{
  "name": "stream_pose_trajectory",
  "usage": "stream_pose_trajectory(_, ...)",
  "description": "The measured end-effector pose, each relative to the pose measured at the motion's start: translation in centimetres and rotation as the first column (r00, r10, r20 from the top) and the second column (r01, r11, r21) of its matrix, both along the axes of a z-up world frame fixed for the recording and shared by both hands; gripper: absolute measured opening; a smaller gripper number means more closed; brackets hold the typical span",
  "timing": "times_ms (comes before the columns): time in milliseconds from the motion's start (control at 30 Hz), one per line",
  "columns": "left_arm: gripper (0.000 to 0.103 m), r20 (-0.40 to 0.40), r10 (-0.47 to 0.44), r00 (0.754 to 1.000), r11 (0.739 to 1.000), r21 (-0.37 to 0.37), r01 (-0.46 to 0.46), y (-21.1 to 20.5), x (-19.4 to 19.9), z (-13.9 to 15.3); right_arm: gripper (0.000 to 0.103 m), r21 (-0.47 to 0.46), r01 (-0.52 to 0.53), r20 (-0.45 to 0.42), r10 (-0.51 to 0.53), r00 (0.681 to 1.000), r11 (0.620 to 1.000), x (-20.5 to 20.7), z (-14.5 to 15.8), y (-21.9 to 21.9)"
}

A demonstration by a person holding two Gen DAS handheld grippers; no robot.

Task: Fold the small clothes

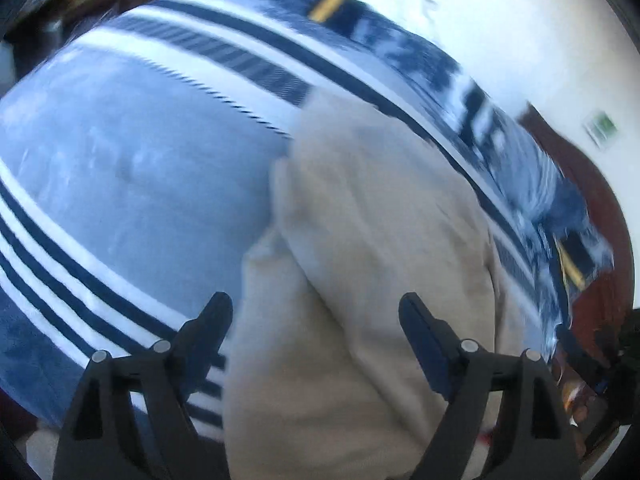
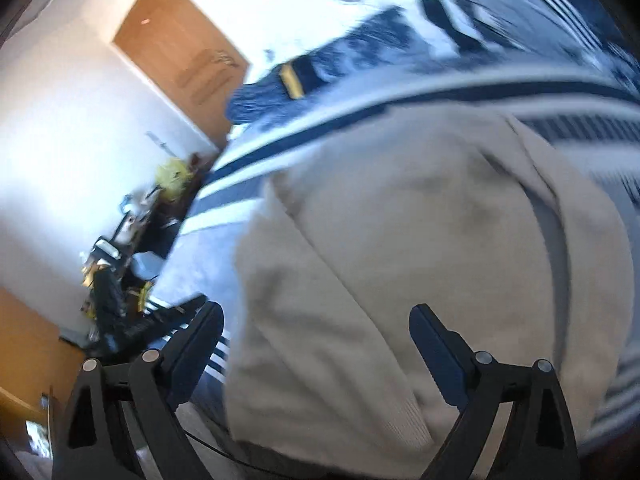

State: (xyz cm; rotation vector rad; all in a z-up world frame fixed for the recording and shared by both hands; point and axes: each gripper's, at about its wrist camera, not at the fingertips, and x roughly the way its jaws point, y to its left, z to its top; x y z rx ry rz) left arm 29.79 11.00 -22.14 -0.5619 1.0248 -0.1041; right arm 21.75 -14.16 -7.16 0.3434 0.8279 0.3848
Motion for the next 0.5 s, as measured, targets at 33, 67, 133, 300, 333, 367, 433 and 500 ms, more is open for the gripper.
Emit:
stream_pose_trajectory(33, 0.084, -0.001, 0.022, 1.0, 1.0, 0.016, -0.022, 0.8, 0.5, -0.1, 0.097, -0.007, -0.015, 0.017, 0.015, 1.0, 1.0, 1.2, 0.8, 0.8)
stream_pose_trajectory(67, 0.084, -0.006, 0.049, 0.999, 0.998, 0.032, -0.048, 1.5, 1.4, -0.5, 0.097, -0.009, -0.049, 0.02, 0.049, 0.999, 0.999, 2.8, 1.4, 1.8)
stream_pose_trajectory(133, 0.084, -0.032, 0.077, 0.997, 0.997, 0.005, -0.077, 2.6, 3.2, -1.4, 0.097, -0.019, -0.117, -0.006, 0.117, 0.993, 0.993, 6.7, 1.5, 4.0)
stream_pose_trajectory(300, 0.084, -0.115, 0.131, 0.985, 0.979, -0.145, -0.147, 5.7, 8.5, -4.3, 0.097, -0.052, -0.276, -0.113, 0.269, 0.957, 0.96, 16.4, 0.7, 10.3)
stream_pose_trajectory(333, 0.084, -0.135, 0.145, 0.98, 0.97, -0.178, -0.168, 6.2, 9.5, -5.1, 0.096, -0.055, -0.284, -0.139, 0.274, 0.952, 0.957, 18.2, 0.0, 11.1)
stream_pose_trajectory(367, 0.084, -0.165, 0.153, 0.974, 0.957, -0.223, -0.188, 6.7, 10.2, -6.1, 0.095, -0.043, -0.297, -0.18, 0.285, 0.941, 0.954, 20.5, -0.9, 12.2)
stream_pose_trajectory(433, 0.076, -0.198, 0.163, 0.966, 0.926, -0.306, -0.219, 7.4, 11.0, -7.8, 0.088, -0.018, -0.306, -0.249, 0.292, 0.923, 0.952, 24.3, -2.8, 13.8)
stream_pose_trajectory(500, 0.073, -0.171, 0.161, 0.972, 0.927, -0.313, -0.209, 7.2, 10.8, -8.2, 0.084, -0.013, -0.323, -0.297, 0.305, 0.905, 0.946, 27.2, -4.8, 14.9)
